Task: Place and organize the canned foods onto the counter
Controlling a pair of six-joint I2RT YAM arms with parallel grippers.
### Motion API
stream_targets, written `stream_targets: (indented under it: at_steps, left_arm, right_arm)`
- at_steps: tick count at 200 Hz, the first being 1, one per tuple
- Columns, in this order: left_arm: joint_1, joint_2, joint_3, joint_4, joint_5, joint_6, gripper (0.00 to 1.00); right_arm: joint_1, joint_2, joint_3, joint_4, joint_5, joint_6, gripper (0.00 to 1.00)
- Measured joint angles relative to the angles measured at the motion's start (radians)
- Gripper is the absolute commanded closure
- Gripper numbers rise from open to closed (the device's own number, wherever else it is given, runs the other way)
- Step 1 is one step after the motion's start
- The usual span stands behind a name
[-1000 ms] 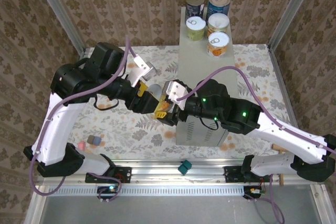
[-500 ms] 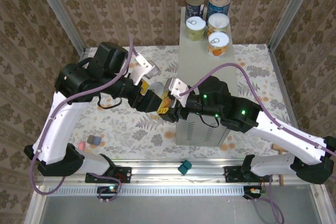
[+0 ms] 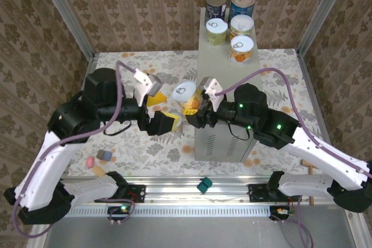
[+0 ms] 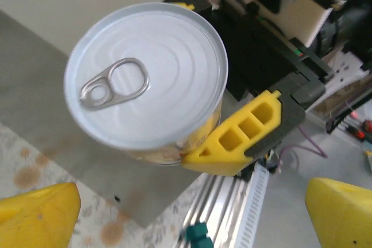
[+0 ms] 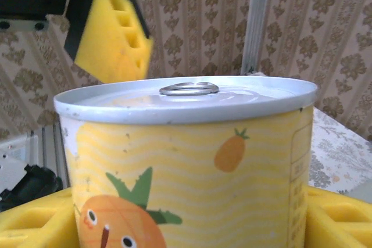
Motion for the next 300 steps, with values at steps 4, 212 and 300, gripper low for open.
stream_targets:
  at_steps: [4,212,300]
  left_arm:
    - [0.0,-0.012,-0.017,0.026,0.0,-0.007,0.0]
    - [-0.033,0.097,-0.182,0.647,0.079,-0.218,0.18]
    - [-0.051,0.158,-0.157,0.678,0.102,-0.23,0.19]
  right_arm:
    - [-0.002,-0.007,-0.003,0.002,0.002,0.005,0.37]
    - [-0.017,-0.087,-0.046,0.056,-0.024,0.182,0.37]
    - [-0.025,-0.116,-0.072,0.057,-0.012,0.185,0.35]
